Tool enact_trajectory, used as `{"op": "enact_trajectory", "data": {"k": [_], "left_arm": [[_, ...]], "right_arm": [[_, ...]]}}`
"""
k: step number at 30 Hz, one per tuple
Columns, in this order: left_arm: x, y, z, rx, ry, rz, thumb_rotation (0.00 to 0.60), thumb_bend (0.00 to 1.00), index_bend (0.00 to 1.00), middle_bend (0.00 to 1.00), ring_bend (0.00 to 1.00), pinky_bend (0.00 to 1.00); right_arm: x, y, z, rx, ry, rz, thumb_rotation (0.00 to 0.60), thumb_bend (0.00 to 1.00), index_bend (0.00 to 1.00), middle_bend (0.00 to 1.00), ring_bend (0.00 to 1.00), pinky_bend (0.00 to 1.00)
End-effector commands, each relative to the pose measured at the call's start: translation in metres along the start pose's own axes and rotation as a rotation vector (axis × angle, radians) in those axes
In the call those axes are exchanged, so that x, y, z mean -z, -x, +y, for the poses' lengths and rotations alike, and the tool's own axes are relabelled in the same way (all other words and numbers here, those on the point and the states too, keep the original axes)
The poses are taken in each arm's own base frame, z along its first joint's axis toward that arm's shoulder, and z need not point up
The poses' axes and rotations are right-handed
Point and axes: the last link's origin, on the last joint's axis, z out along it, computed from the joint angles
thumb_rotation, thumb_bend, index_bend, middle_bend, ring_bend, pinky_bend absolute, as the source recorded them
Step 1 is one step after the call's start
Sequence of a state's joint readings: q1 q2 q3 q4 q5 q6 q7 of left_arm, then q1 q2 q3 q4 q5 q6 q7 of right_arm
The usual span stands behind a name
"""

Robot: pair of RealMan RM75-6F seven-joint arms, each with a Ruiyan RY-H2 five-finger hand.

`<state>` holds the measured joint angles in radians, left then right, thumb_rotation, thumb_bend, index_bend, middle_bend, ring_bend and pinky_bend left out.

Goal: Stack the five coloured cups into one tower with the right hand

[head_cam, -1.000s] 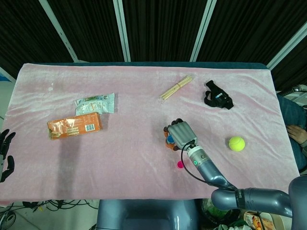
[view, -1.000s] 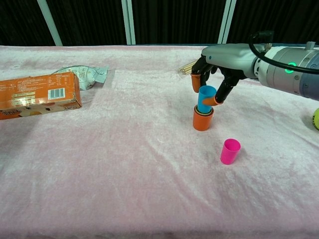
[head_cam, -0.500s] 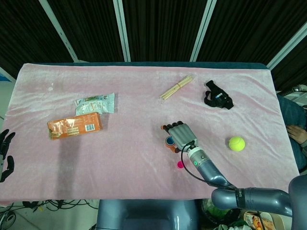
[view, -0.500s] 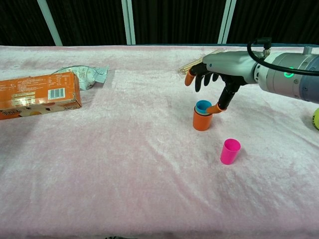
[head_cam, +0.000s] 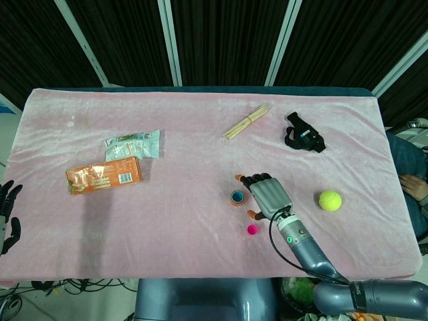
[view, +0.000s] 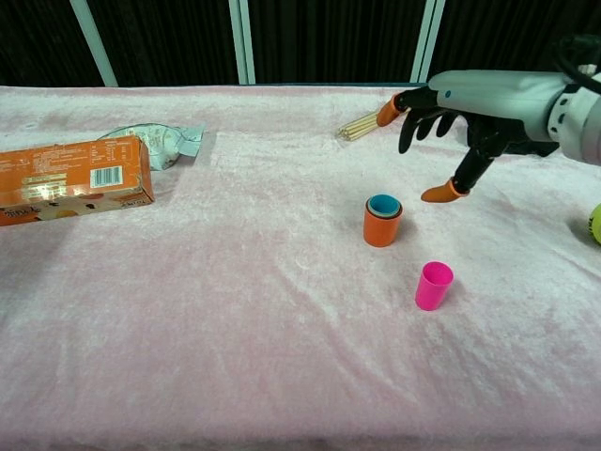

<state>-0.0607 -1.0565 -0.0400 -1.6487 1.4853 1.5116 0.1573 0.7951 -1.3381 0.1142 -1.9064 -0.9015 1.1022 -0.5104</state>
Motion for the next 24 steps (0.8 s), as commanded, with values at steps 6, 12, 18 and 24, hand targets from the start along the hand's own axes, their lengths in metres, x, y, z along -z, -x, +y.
{"op": "enact_trajectory", "data": {"k": [6, 12, 18, 24], "left_arm": [[0.0, 0.0, 0.0, -0.003, -0.001, -0.001, 0.6, 0.71, 0.07, 0.02, 0.0, 0.01], [0.0, 0.0, 0.001, -0.002, -0.001, -0.001, 0.6, 0.71, 0.07, 0.02, 0.0, 0.01], [0.0, 0.001, 0.0, -0.003, -0.002, -0.002, 0.6, 0.71, 0.07, 0.02, 0.0, 0.01], [0.0, 0.0, -0.001, -0.002, -0.005, 0.0, 0.6, 0.71, 0.07, 0.02, 0.0, 0.01]], "right_arm": [[0.034, 0.028, 0.001, -0.001, 0.004, -0.024, 0.6, 0.14, 0.29, 0.3, 0.21, 0.21], [0.037, 0.048, 0.0, 0.029, 0.004, 0.001, 0.6, 0.14, 0.36, 0.34, 0.21, 0.21], [0.039, 0.062, -0.001, 0.017, 0.003, -0.011, 0.6, 0.15, 0.36, 0.35, 0.21, 0.21], [0.04, 0.072, -0.001, 0.018, 0.005, -0.031, 0.6, 0.15, 0.36, 0.35, 0.21, 0.21]]}}
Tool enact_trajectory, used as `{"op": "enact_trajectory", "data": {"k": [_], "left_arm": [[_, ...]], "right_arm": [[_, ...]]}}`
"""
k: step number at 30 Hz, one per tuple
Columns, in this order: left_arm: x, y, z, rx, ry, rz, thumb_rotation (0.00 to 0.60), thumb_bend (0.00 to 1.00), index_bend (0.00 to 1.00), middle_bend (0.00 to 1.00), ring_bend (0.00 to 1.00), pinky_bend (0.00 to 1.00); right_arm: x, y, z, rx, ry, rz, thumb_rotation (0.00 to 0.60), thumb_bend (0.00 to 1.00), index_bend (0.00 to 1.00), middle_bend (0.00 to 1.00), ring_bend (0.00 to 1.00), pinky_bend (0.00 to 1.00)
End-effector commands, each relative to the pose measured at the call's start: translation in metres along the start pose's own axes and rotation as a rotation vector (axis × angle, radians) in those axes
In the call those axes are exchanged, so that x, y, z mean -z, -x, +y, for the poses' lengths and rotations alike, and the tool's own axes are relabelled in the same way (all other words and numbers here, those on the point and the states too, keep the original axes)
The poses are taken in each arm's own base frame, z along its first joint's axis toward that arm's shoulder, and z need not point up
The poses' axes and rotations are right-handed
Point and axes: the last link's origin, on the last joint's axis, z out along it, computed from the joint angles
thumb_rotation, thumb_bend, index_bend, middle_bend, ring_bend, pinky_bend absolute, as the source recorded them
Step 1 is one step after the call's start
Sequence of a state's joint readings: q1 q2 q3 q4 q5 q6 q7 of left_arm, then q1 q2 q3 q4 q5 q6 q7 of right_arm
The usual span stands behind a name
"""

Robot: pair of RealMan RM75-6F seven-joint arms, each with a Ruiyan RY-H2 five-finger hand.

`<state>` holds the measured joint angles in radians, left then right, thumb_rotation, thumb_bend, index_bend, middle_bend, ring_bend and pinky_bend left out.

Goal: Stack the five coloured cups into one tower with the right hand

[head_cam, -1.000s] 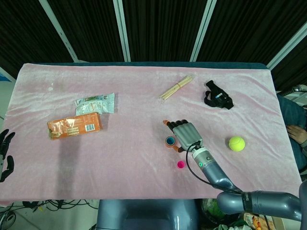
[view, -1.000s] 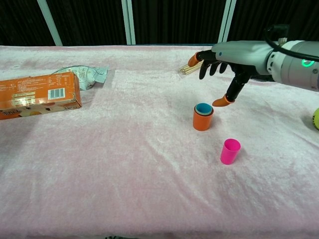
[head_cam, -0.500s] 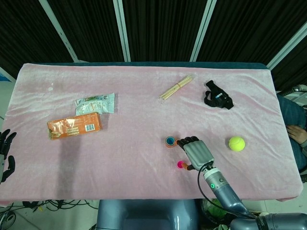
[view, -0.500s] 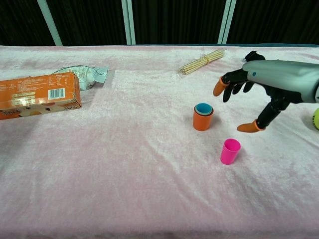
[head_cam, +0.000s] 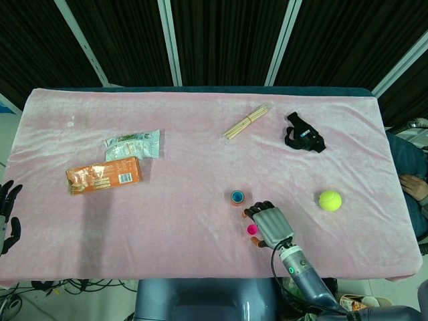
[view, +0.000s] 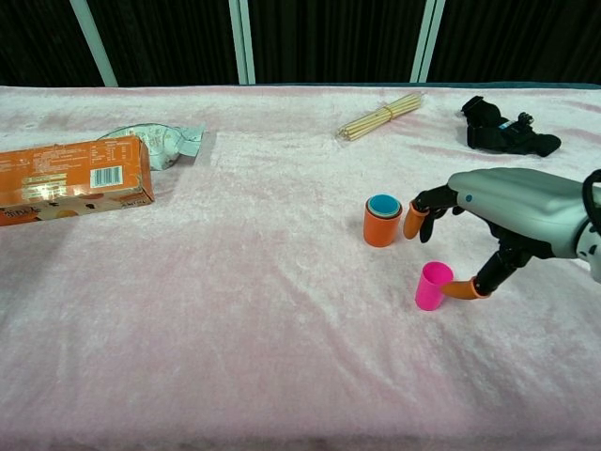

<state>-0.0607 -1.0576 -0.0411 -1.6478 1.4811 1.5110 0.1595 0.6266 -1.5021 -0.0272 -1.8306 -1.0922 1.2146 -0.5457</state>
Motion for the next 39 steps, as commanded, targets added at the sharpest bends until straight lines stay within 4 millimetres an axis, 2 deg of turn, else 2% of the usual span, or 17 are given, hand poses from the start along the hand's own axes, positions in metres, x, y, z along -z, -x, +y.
{"op": "enact_trajectory", "data": {"k": [1, 8, 14, 32, 34, 39], "left_arm": [[0.0, 0.0, 0.0, -0.001, -0.001, 0.0, 0.6, 0.71, 0.07, 0.02, 0.0, 0.01], [0.0, 0.0, 0.0, -0.003, -0.001, -0.001, 0.6, 0.71, 0.07, 0.02, 0.0, 0.01], [0.0, 0.0, 0.0, -0.004, -0.002, 0.0, 0.6, 0.71, 0.07, 0.02, 0.0, 0.01], [0.0, 0.0, -0.001, -0.007, -0.007, 0.0, 0.6, 0.71, 0.07, 0.02, 0.0, 0.01], [0.0, 0.0, -0.001, -0.008, -0.006, -0.001, 0.6, 0.71, 0.07, 0.02, 0.0, 0.01], [0.0, 0.0, -0.001, -0.007, -0.006, 0.0, 0.6, 0.71, 0.07, 0.02, 0.0, 0.01]], "right_arm": [[-0.001, 0.003, 0.0, 0.002, 0.0, -0.005, 0.6, 0.15, 0.36, 0.35, 0.21, 0.21], [-0.003, 0.01, 0.005, 0.009, 0.014, -0.017, 0.6, 0.15, 0.37, 0.38, 0.22, 0.21], [-0.006, 0.015, 0.008, -0.007, 0.021, -0.022, 0.6, 0.19, 0.43, 0.43, 0.24, 0.21], [-0.011, 0.018, 0.005, -0.028, 0.008, -0.019, 0.6, 0.29, 0.54, 0.47, 0.26, 0.21], [-0.012, 0.015, 0.004, -0.032, 0.004, -0.009, 0.6, 0.29, 0.55, 0.47, 0.26, 0.21], [-0.016, -0.01, 0.003, -0.06, -0.004, 0.032, 0.6, 0.3, 0.55, 0.47, 0.26, 0.21]]}}
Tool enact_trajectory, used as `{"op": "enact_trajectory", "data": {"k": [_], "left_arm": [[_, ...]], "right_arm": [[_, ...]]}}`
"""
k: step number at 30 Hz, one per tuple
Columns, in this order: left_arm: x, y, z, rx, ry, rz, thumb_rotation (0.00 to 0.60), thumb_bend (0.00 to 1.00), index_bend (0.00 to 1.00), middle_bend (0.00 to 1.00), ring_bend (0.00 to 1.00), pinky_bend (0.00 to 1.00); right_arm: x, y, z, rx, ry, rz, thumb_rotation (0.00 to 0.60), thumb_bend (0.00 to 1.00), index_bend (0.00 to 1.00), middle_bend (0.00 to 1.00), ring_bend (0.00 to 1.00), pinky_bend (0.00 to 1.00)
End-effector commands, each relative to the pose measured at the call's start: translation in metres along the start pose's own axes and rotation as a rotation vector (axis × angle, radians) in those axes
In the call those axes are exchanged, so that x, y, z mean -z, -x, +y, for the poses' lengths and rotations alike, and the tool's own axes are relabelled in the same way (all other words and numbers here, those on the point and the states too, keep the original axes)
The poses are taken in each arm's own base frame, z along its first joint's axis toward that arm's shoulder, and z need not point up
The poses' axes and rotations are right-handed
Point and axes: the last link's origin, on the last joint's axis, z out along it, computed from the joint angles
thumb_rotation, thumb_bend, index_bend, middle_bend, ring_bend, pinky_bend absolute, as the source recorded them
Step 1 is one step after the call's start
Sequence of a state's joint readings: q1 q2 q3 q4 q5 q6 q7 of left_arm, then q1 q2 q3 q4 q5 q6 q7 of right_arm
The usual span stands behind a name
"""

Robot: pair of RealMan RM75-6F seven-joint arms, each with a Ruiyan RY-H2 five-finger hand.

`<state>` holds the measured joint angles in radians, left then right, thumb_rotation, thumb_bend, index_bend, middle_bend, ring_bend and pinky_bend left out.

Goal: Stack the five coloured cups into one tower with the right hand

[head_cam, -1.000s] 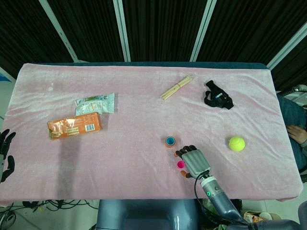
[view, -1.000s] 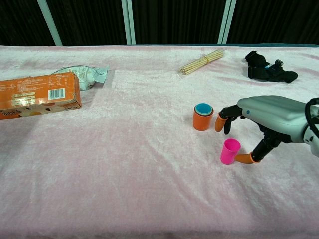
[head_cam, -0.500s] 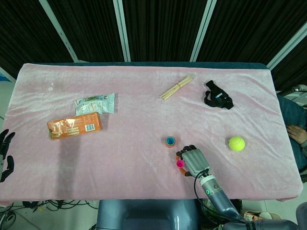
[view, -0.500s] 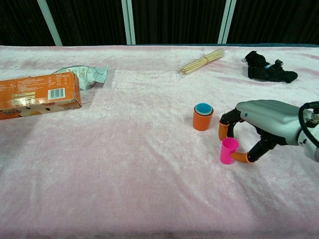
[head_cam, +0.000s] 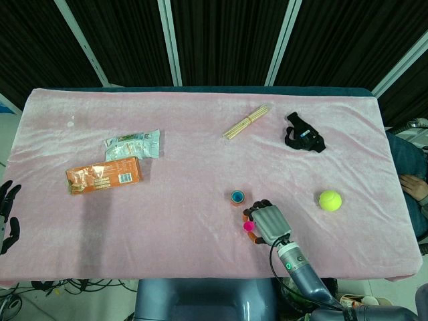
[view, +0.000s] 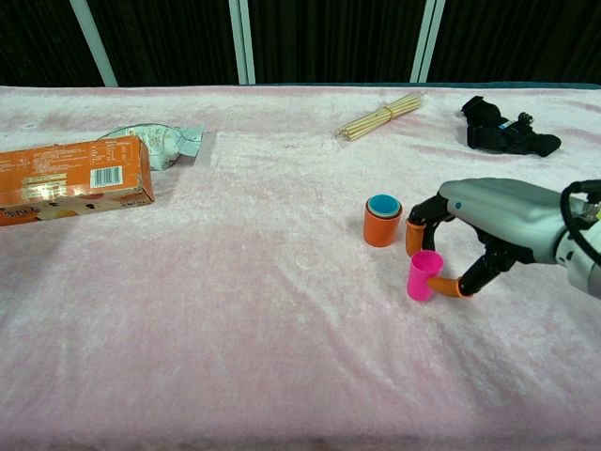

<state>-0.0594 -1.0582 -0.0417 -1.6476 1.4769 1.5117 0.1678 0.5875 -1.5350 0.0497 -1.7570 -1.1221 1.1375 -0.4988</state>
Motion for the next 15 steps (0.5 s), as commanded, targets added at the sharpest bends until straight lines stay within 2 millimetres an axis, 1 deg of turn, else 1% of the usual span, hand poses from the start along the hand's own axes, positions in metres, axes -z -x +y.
{"op": "enact_trajectory", "data": {"k": [1, 5, 8, 11, 15], "left_arm": [[0.0, 0.0, 0.0, 0.001, -0.001, 0.0, 0.6, 0.71, 0.07, 0.02, 0.0, 0.01], [0.0, 0.0, 0.0, 0.0, 0.001, -0.003, 0.6, 0.71, 0.06, 0.02, 0.0, 0.01], [0.0, 0.0, 0.001, 0.0, 0.002, -0.001, 0.6, 0.71, 0.06, 0.02, 0.0, 0.01], [0.0, 0.0, 0.0, -0.002, 0.0, 0.0, 0.6, 0.71, 0.06, 0.02, 0.0, 0.01], [0.0, 0.0, 0.0, -0.001, 0.001, 0.001, 0.6, 0.71, 0.06, 0.02, 0.0, 0.01]], "right_arm": [[-0.006, -0.025, -0.003, -0.026, -0.011, 0.03, 0.6, 0.3, 0.55, 0.47, 0.26, 0.21], [-0.016, -0.056, -0.008, -0.028, -0.028, 0.062, 0.6, 0.3, 0.55, 0.47, 0.26, 0.21], [-0.024, -0.07, -0.011, -0.022, -0.032, 0.082, 0.6, 0.3, 0.55, 0.47, 0.26, 0.21], [-0.033, -0.077, -0.016, -0.016, -0.041, 0.075, 0.6, 0.3, 0.55, 0.47, 0.26, 0.21], [-0.046, -0.08, -0.02, 0.006, -0.048, 0.059, 0.6, 0.3, 0.55, 0.46, 0.26, 0.21]]}}
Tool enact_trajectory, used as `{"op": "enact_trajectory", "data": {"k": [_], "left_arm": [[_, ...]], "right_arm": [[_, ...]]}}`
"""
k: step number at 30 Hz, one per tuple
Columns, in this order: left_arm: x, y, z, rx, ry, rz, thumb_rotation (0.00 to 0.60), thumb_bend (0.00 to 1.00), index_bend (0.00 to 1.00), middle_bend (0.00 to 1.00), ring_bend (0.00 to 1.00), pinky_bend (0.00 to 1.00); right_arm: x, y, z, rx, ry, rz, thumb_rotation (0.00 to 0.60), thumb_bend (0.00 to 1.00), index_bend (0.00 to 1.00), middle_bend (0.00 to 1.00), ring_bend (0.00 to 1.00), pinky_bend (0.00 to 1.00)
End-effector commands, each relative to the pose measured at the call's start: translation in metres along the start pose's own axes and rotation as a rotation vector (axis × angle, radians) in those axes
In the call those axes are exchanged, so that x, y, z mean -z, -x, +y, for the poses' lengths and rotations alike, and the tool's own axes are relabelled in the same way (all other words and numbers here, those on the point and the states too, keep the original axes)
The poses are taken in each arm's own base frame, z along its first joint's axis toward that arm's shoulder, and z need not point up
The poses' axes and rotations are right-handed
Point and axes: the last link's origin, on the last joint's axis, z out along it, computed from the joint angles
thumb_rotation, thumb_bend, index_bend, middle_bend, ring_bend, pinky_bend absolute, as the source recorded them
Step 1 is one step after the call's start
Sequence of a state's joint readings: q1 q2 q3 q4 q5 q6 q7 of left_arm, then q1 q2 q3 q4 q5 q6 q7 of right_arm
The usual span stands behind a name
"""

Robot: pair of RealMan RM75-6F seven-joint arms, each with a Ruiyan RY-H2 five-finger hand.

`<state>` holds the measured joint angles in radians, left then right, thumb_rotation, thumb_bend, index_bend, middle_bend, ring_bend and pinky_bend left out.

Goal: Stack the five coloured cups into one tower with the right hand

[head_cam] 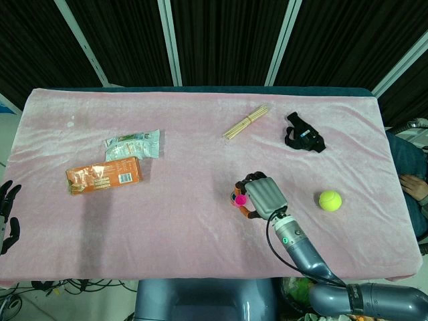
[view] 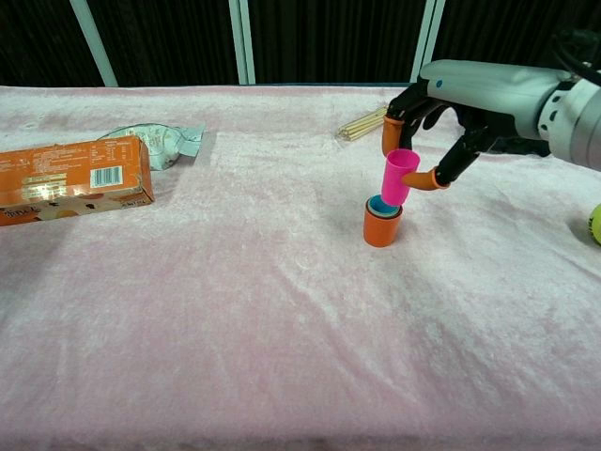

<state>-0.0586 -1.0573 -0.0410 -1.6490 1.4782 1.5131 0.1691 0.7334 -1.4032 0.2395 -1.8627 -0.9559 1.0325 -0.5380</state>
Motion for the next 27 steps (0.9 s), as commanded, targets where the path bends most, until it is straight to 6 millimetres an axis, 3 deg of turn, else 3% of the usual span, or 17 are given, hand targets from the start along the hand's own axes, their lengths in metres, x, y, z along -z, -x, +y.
{"op": "enact_trajectory", "data": {"k": [1, 8, 27], "left_arm": [[0.0, 0.0, -0.001, 0.0, -0.001, 0.002, 0.6, 0.71, 0.06, 0.02, 0.0, 0.01], [-0.001, -0.001, -0.002, 0.0, -0.006, 0.001, 0.6, 0.71, 0.06, 0.02, 0.0, 0.01], [-0.001, -0.001, -0.003, -0.005, -0.012, 0.0, 0.6, 0.71, 0.06, 0.02, 0.0, 0.01]], "right_arm": [[-0.013, 0.002, -0.002, 0.015, -0.002, -0.024, 0.6, 0.3, 0.55, 0.46, 0.26, 0.21], [-0.029, 0.008, 0.0, 0.015, 0.015, -0.055, 0.6, 0.3, 0.55, 0.46, 0.26, 0.21], [-0.037, 0.018, 0.013, 0.049, 0.039, -0.085, 0.6, 0.3, 0.55, 0.46, 0.26, 0.21]]}}
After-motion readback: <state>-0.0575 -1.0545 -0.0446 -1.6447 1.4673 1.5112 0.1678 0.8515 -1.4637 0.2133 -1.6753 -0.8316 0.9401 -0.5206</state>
